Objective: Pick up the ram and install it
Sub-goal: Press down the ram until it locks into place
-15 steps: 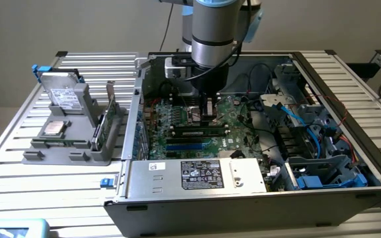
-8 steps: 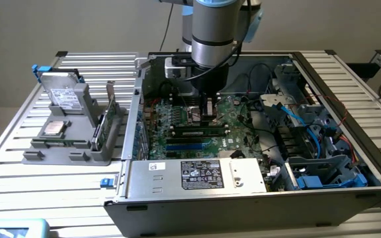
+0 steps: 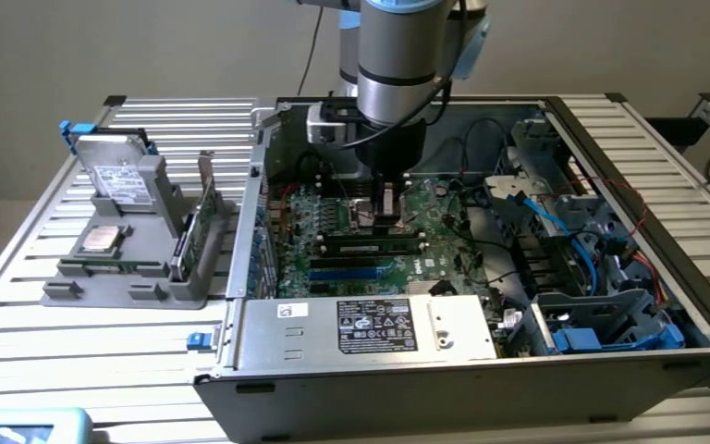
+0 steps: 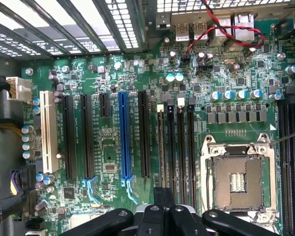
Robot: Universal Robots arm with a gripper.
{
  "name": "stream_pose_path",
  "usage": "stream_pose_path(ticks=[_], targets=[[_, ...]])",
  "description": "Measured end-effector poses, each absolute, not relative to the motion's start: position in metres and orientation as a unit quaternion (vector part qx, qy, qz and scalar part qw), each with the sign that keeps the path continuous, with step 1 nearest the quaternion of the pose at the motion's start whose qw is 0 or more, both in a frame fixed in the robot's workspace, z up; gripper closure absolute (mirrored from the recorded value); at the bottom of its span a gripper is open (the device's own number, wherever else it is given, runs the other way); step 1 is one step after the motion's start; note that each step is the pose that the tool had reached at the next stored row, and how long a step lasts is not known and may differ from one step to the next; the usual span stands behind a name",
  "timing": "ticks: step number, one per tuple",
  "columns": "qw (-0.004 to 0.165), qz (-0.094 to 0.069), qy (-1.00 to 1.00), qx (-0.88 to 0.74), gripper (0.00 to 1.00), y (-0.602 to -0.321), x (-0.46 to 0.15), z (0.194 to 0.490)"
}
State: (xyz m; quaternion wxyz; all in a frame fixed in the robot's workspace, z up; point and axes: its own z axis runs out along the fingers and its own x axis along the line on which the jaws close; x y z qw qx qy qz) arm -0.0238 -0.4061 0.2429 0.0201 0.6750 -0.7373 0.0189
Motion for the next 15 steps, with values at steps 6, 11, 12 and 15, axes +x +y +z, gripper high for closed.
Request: stream_pose_path(ticks=[6,11,12,15], targets=[[0.020,0.019,-0.765,0.644,0.89,-0.4061,-0.0239,0.2427],[0.021,0.018,-0.787,0.616,0.89,-0.4061,-0.0238,0.2426],[0.021,0.018,-0.791,0.611,0.89,-0.4061,-0.0238,0.2426],[0.021,0.017,-0.805,0.593,0.89,-0.4061,-0.0238,0.2426]])
